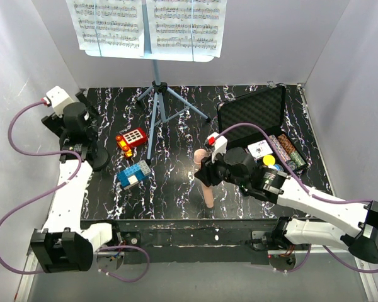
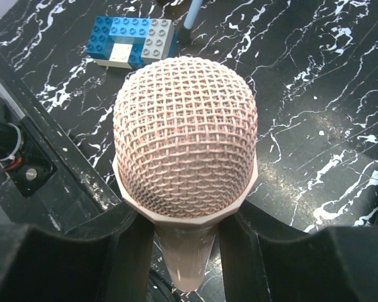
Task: Pack up the instrument practice props
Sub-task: Place the microphone stand at the center of the board.
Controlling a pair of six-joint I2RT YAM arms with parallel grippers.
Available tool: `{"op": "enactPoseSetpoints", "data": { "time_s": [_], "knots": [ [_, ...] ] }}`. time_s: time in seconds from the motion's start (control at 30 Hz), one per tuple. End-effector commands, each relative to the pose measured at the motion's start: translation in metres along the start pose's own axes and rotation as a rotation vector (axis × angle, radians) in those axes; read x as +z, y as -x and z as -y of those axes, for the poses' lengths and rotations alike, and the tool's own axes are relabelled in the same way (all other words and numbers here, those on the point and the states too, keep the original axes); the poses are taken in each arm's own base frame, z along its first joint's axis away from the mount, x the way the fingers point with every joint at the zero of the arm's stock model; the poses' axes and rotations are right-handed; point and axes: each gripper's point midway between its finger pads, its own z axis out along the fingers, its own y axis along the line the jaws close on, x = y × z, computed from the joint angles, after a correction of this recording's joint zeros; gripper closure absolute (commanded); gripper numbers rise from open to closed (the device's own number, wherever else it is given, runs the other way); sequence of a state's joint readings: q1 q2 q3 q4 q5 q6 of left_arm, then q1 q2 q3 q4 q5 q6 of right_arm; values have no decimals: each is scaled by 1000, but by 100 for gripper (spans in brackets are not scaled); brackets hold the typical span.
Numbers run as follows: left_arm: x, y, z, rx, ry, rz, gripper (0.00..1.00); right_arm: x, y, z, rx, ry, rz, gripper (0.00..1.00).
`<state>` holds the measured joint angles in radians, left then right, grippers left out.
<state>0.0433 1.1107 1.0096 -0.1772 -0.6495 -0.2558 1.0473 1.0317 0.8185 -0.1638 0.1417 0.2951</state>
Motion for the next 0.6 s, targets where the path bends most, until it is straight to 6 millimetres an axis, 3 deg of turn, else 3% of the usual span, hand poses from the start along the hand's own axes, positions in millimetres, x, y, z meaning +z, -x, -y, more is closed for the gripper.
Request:
{"op": "enactPoseSetpoints", "data": {
  "time_s": [0.0,0.07,0.13,0.27,0.33,0.43,0.5,0.57],
  "knots": [
    [-30,51,22,-60,-95,68,2,-5,33,-13,57,39,48,99],
    [-47,64,48,-69,-192,78,2,-6,38,-11,90,43,39,99],
    [-68,64,85,-67,-318,64,2,-9,47,-7,144,59,41,99],
    [-130,23,172,-72,-647,-69,2,-24,74,0,254,132,76,99],
    [-162,0,201,-88,-786,-149,3,-32,85,7,300,145,89,99],
    [-210,-33,228,-129,-987,-260,4,-42,96,12,365,174,96,99],
    [-242,-53,235,-124,-1125,-325,6,-44,101,16,419,196,91,99],
    [-270,-69,234,-115,-1238,-380,15,-46,103,14,463,229,84,99]
  ]
}}
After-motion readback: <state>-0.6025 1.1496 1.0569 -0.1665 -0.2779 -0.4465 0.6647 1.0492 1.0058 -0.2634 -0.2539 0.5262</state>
